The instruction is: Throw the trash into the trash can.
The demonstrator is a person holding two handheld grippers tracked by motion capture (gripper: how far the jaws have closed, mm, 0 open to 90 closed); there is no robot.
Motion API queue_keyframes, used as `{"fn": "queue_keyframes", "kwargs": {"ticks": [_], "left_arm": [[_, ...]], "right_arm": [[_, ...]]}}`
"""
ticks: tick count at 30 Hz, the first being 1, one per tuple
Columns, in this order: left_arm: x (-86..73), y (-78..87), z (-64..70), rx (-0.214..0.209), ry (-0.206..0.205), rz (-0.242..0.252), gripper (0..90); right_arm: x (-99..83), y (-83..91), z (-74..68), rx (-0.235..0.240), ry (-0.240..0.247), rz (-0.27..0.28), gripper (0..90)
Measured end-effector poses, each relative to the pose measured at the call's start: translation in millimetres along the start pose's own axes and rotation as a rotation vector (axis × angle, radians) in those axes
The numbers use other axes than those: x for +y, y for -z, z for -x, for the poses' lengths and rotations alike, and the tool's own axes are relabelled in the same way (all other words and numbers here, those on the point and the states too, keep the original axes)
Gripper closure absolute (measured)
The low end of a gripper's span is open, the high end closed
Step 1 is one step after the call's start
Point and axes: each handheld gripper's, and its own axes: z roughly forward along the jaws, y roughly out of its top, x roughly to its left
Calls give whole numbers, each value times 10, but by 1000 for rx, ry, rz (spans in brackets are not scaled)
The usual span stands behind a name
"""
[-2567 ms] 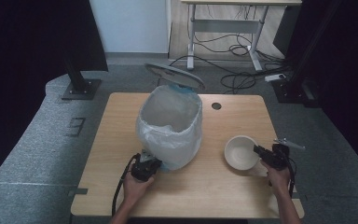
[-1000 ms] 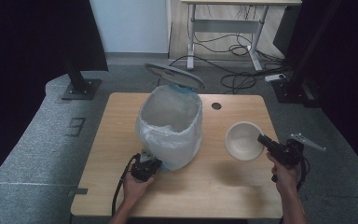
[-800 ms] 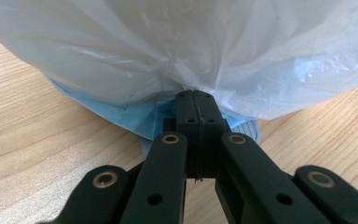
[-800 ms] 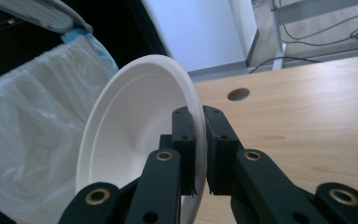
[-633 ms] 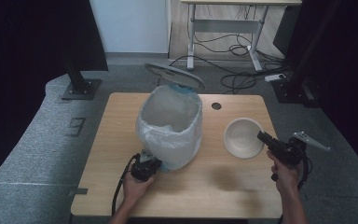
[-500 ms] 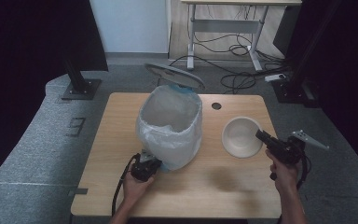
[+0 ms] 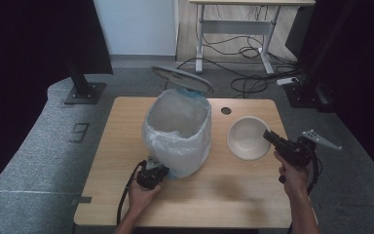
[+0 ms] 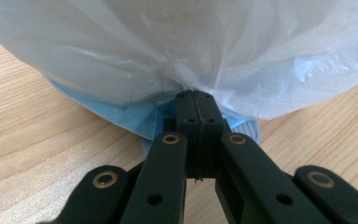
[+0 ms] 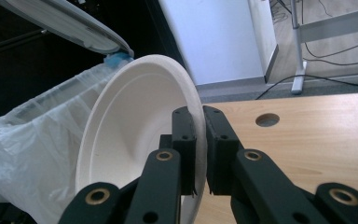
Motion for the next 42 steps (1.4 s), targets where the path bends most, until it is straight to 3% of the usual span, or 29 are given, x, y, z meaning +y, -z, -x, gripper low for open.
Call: {"fn": "queue_keyframes", "kwargs": {"ticks": [24,42], "left_arm": [[-1,0,-2,-1,0,1,900],[-2,1,-3,-1,-1,0,900]], "right_arm": [[324,-164,-398,82,38,27,832],[438,-361,-650,148,37,19,831]]}}
